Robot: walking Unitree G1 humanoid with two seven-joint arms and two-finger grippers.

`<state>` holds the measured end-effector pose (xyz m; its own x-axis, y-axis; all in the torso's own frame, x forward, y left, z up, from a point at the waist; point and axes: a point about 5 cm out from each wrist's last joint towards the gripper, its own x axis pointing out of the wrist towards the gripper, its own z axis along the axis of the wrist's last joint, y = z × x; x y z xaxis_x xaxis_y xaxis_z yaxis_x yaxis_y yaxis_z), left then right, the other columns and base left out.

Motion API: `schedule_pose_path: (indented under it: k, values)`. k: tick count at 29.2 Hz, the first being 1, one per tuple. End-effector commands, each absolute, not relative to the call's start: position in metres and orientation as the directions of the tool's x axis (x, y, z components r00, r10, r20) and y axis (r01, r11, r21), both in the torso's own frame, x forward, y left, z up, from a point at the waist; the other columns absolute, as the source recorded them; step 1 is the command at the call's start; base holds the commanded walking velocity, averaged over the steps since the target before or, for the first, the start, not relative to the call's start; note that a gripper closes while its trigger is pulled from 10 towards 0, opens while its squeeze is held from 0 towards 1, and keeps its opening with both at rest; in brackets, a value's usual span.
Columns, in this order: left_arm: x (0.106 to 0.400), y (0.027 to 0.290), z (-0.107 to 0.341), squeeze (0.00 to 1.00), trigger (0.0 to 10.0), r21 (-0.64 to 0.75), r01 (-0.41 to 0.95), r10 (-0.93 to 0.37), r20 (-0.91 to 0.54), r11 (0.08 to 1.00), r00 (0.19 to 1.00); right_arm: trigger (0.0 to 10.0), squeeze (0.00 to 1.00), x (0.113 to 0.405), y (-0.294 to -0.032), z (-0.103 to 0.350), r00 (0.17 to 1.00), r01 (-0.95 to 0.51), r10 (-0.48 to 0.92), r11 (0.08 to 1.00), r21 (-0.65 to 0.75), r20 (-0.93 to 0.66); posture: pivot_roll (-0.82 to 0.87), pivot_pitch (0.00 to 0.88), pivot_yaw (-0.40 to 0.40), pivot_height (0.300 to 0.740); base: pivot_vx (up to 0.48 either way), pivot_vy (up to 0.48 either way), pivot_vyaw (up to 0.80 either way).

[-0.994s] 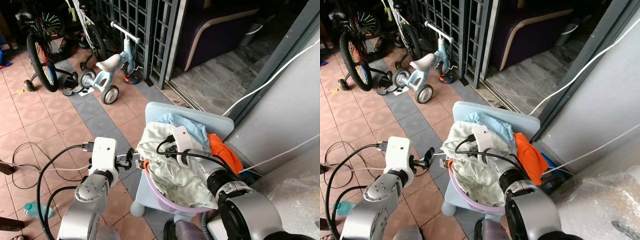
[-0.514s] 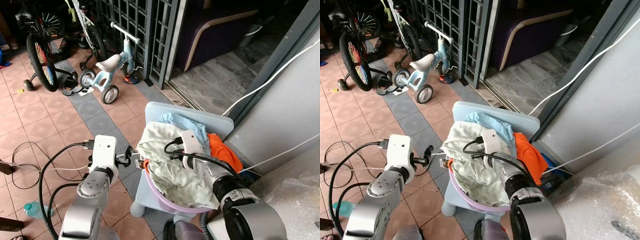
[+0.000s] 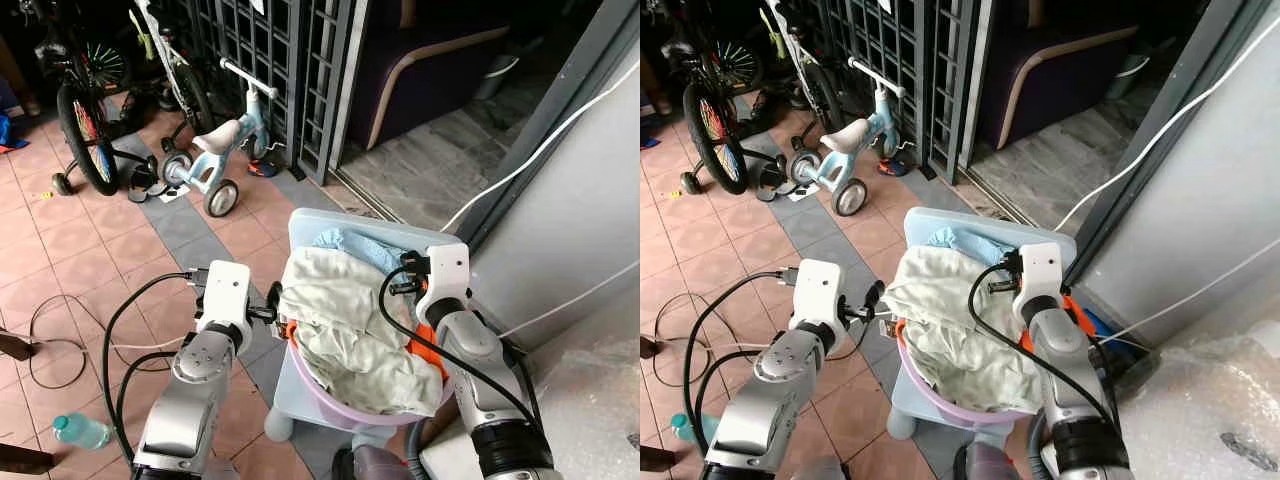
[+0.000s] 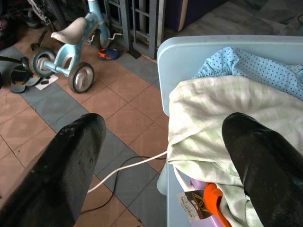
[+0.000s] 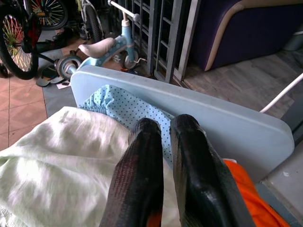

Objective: Clothes washing

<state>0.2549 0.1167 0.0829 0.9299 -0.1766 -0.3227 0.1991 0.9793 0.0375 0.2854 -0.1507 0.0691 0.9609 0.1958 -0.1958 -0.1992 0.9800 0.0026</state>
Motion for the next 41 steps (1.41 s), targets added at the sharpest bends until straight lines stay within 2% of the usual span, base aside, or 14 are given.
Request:
schedule_pose_path:
  k: [1, 5, 12, 19, 26, 31, 32, 33, 34, 37, 38, 39, 40, 41]
  values:
    - [0.255, 0.115, 0.083, 0.00, 10.0, 0.033, 0.208, -0.186, -0.323, 0.978, 0.928, 10.0, 1.00, 0.285, -0.151, 0.074, 0.961, -0.204, 0.203, 0.979, 0.019, -0.188, -0.03, 0.000, -0.034, 0.740, 0.000, 0.000, 0.00]
    - [0.252, 0.117, 0.080, 0.00, 10.0, 0.006, 0.207, -0.193, -0.334, 0.978, 0.922, 10.0, 1.00, 0.285, -0.146, 0.071, 0.955, -0.213, 0.217, 0.976, 0.039, -0.205, -0.03, 0.000, -0.028, 0.740, 0.000, 0.000, 0.00]
    - [0.248, 0.125, 0.080, 0.00, 10.0, 0.005, 0.182, -0.168, -0.352, 0.983, 0.921, 10.0, 1.00, 0.289, -0.125, 0.054, 0.878, -0.361, 0.333, 0.932, -0.020, -0.344, 0.00, 0.001, -0.029, 0.740, 0.000, 0.000, 0.00]
    - [0.224, 0.135, 0.076, 0.00, 10.0, 0.032, 0.172, -0.145, -0.399, 0.985, 0.906, 10.0, 1.00, 0.300, -0.113, 0.042, 0.821, -0.448, 0.379, 0.891, -0.069, -0.428, 0.05, 0.060, -0.033, 0.740, 0.000, 0.000, 0.00]
    - [0.209, 0.134, 0.080, 0.00, 10.0, 0.034, 0.189, -0.158, -0.414, 0.981, 0.896, 10.0, 1.00, 0.312, -0.110, 0.044, 0.852, -0.435, 0.332, 0.880, -0.192, -0.406, 0.09, 0.112, -0.041, 0.740, 0.000, 0.000, 0.00]
    - [0.194, 0.132, 0.085, 0.00, 10.0, 0.030, 0.208, -0.175, -0.426, 0.978, 0.888, 10.0, 1.00, 0.322, -0.108, 0.044, 0.871, -0.388, 0.278, 0.895, -0.219, -0.406, 0.11, 0.155, -0.039, 0.740, 0.000, 0.000, 0.00]
    - [0.193, 0.132, 0.085, 0.00, 10.0, 0.030, 0.214, -0.181, -0.426, 0.976, 0.886, 10.0, 0.89, 0.322, -0.108, 0.043, 0.870, -0.384, 0.272, 0.897, -0.218, -0.412, 0.11, 0.155, -0.039, 0.740, 0.000, 0.000, 0.00]
    - [0.191, 0.131, 0.086, 0.00, 10.0, 0.030, 0.221, -0.187, -0.428, 0.975, 0.884, 10.0, 0.15, 0.323, -0.108, 0.042, 0.869, -0.374, 0.258, 0.902, -0.217, -0.423, 0.12, 0.165, -0.039, 0.740, 0.000, 0.000, 0.00]
    - [0.188, 0.130, 0.087, 0.00, 10.0, 0.028, 0.231, -0.197, -0.431, 0.973, 0.881, 10.0, 0.00, 0.323, -0.106, 0.037, 0.860, -0.359, 0.240, 0.912, -0.200, -0.450, 0.12, 0.185, -0.040, 0.740, 0.000, 0.000, 0.00]
    - [0.183, 0.128, 0.088, 0.00, 10.0, 0.022, 0.234, -0.201, -0.439, 0.972, 0.876, 10.0, 0.00, 0.317, -0.103, 0.023, 0.812, -0.343, 0.221, 0.930, -0.135, -0.540, 0.12, 0.200, -0.044, 0.740, 0.000, 0.000, 0.00]
    - [0.181, 0.127, 0.088, 0.00, 10.0, 0.017, 0.233, -0.202, -0.443, 0.972, 0.874, 8.0, 0.00, 0.312, -0.099, 0.014, 0.775, -0.337, 0.234, 0.939, -0.072, -0.587, 0.12, 0.207, -0.048, 0.740, 0.000, 0.000, 0.00]
    - [0.180, 0.127, 0.088, 0.00, 10.0, 0.016, 0.233, -0.202, -0.444, 0.972, 0.873, 8.0, 0.00, 0.310, -0.097, 0.012, 0.764, -0.334, 0.239, 0.941, -0.050, -0.599, 0.12, 0.207, -0.048, 0.740, 0.000, 0.000, 0.00]
    - [0.179, 0.126, 0.089, 0.00, 10.0, 0.014, 0.233, -0.203, -0.446, 0.972, 0.872, 1.0, 0.00, 0.307, -0.095, 0.008, 0.750, -0.320, 0.239, 0.947, -0.022, -0.617, 0.13, 0.213, -0.053, 0.740, 0.000, 0.000, 0.00]
    - [0.178, 0.125, 0.090, 0.00, 10.0, 0.012, 0.233, -0.203, -0.449, 0.972, 0.870, 0.0, 0.00, 0.304, -0.092, 0.004, 0.730, -0.313, 0.243, 0.950, 0.005, -0.639, 0.13, 0.214, -0.057, 0.740, 0.000, 0.000, 0.00]
